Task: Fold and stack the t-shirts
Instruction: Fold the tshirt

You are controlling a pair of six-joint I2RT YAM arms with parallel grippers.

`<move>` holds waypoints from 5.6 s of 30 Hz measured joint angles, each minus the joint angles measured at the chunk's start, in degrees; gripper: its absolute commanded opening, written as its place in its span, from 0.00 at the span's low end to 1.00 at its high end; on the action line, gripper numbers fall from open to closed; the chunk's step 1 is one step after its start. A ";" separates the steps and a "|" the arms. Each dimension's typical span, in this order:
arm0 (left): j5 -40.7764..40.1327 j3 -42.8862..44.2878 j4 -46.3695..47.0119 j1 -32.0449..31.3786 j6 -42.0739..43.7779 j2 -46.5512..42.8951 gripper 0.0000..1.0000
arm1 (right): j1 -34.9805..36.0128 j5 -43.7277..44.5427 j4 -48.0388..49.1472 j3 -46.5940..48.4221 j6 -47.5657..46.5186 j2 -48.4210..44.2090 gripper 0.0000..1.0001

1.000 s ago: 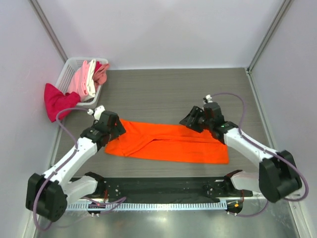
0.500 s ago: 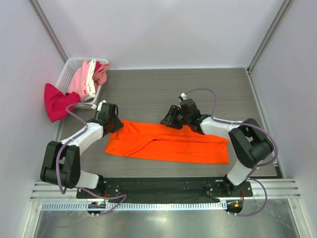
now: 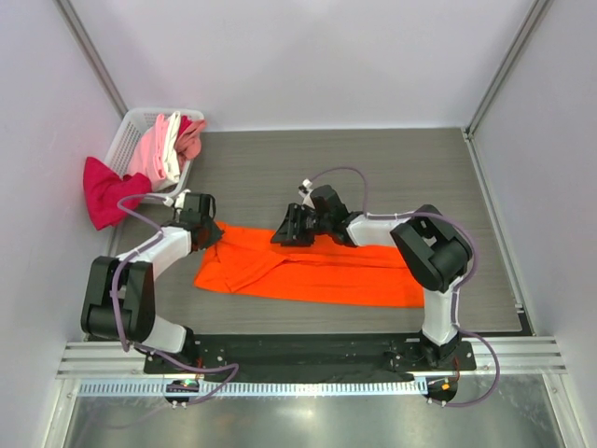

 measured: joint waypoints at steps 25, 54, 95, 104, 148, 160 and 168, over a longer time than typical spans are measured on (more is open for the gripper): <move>0.33 1.95 -0.17 1.11 2.14 4.50 0.00 | 1.75 -14.01 -2.23 -15.52 -8.07 -14.62 0.58; 2.54 2.82 -0.28 1.62 3.41 6.21 0.00 | 11.37 -17.42 13.88 -3.52 -0.24 7.15 0.64; 2.62 5.75 0.20 2.45 4.68 9.35 0.00 | 13.62 -6.71 16.00 4.61 2.69 12.35 0.63; 2.93 6.80 1.03 2.78 4.68 10.60 0.00 | 18.71 -8.00 13.68 3.78 1.11 10.99 0.63; 3.54 -19.04 -10.08 -5.07 -9.38 -37.55 0.79 | 8.74 55.91 -53.37 -25.99 6.51 -46.77 0.01; 2.49 -18.97 -1.16 -5.07 -19.19 -22.49 0.73 | 8.52 59.39 -55.06 -24.98 10.80 -33.66 0.01; 4.92 -9.46 8.52 -5.18 -18.84 -4.17 0.55 | 10.69 59.87 -54.95 -24.20 9.46 -32.37 0.01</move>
